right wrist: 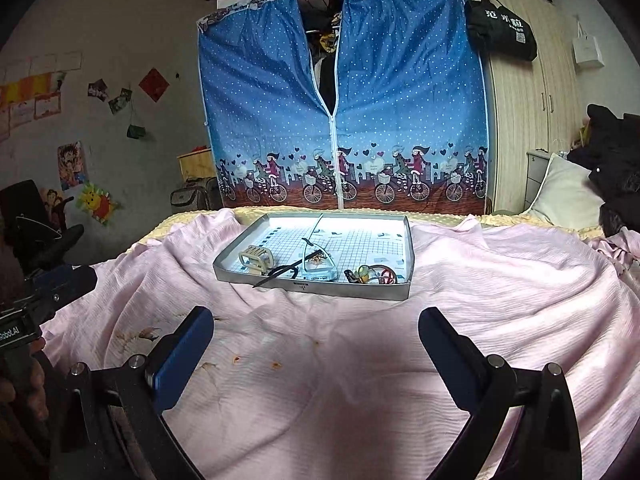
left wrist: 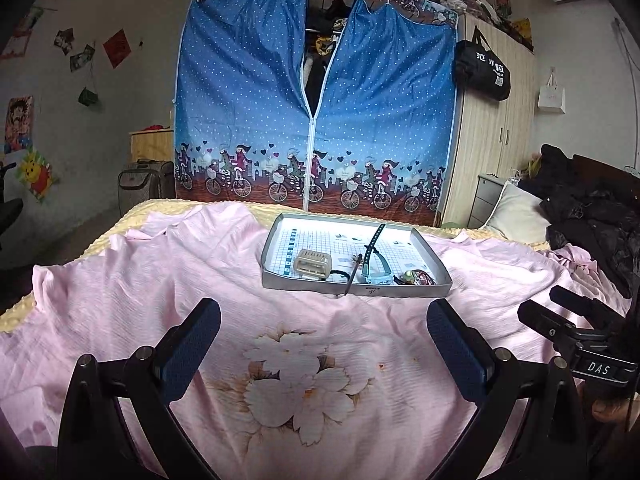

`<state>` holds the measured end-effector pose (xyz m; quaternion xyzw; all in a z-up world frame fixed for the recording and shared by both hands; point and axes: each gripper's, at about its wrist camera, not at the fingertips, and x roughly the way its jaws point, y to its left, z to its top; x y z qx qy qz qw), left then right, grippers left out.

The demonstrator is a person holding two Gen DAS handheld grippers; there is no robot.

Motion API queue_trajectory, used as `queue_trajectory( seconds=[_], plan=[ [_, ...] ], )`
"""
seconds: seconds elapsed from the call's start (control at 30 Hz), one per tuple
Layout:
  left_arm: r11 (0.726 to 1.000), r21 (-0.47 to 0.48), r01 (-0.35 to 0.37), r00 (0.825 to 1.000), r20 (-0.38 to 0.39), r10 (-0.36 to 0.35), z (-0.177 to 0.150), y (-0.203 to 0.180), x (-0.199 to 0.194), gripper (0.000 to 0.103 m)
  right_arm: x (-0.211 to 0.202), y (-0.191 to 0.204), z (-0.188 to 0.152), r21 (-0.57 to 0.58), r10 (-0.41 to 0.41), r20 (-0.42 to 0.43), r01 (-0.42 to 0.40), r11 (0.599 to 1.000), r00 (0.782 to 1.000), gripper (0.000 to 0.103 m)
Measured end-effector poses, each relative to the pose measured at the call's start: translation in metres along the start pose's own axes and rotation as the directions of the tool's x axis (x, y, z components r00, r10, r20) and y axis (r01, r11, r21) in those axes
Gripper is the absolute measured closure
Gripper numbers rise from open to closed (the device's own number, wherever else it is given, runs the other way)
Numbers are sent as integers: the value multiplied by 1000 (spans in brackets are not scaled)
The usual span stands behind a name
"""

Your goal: Organize jewelry

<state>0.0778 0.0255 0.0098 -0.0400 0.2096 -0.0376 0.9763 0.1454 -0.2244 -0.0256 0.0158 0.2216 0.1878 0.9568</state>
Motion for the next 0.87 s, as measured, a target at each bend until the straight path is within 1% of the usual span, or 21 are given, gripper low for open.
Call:
queue_trajectory(
  seconds=[0.13, 0.23, 0.33, 0.43, 0.53, 0.87],
  plan=[
    [1000, -3, -1, 1000, -5, 1, -2, 1, 2, 2, 1, 1, -1, -3, 0, -5, 0, 1000, 1000, 0],
    [1000, -18, 0, 1000, -23, 0, -3, 3, 5, 2, 1, 1, -1, -4, 1, -7, -1, 1000, 1000, 0],
    [999, -31, -16, 999, -41, 15, -4, 4, 8, 2, 2, 1, -1, -3, 2, -13, -2, 1000, 1000, 0],
    [996, -27, -91, 993, -78, 88, -5, 2, 13, 2, 4, 1, -2, -2, 3, -20, -3, 1000, 1000, 0],
    [992, -12, -127, 986, -109, 124, -9, 1, 18, 2, 4, 2, -2, -3, 2, -22, -2, 1000, 1000, 0],
    [994, -6, -110, 989, -101, 109, -12, 0, 16, 2, 4, 2, -3, -1, 2, -24, -2, 1000, 1000, 0]
  ],
)
